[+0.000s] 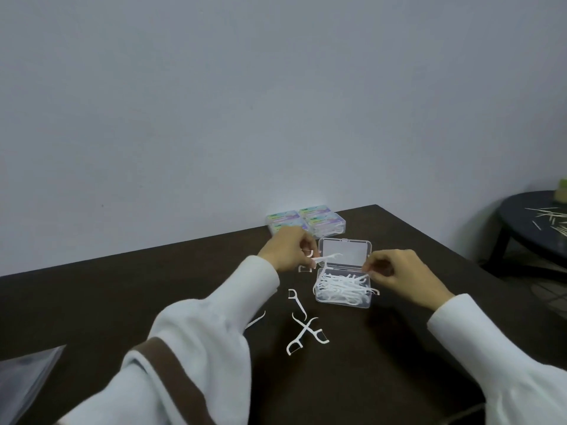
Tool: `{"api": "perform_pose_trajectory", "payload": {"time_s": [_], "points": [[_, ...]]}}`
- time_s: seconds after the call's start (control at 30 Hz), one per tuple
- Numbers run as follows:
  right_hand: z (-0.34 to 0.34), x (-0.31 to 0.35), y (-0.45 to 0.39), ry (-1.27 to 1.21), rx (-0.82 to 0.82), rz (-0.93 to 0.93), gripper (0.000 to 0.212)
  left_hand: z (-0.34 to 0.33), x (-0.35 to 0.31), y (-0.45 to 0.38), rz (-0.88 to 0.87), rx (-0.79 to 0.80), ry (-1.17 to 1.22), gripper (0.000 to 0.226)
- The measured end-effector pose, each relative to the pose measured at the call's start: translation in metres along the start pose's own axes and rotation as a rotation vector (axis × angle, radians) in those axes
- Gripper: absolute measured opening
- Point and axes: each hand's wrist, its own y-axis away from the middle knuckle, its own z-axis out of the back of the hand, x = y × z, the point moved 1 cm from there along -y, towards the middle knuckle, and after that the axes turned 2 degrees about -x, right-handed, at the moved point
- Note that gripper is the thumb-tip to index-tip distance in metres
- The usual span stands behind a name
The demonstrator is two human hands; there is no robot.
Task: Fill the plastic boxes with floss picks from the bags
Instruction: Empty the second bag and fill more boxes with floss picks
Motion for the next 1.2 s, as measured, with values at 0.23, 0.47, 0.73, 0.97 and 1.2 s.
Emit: {"api": "perform_pose_trajectory", "payload": {"time_s": [0.23,0.47,0.73,0.97,1.2], "points": [[0.003,-0.006,0.010,-0.080,0.184,-0.097,0.032,-0.037,-0.014,-0.013,-0.036,-0.001,0.122,0.013],[-0.002,-0.009,0.009,-0.181,0.127,-0.142,0.036,-0.047,-0.012,-0.012,-0.092,0.056,0.235,0.025],[-0.004,-0.002,0.007,-0.218,-0.013,-0.104,0.016,-0.043,-0.002,-0.001,-0.103,-0.110,0.310,0.025],[-0.005,0.007,0.002,-0.280,-0.155,-0.139,0.008,-0.045,-0.008,-0.001,-0.137,-0.156,0.323,0.017],[-0.017,0.002,0.005,-0.132,-0.123,-0.157,0.003,-0.048,-0.001,0.002,-0.132,-0.069,0.271,0.020]]}}
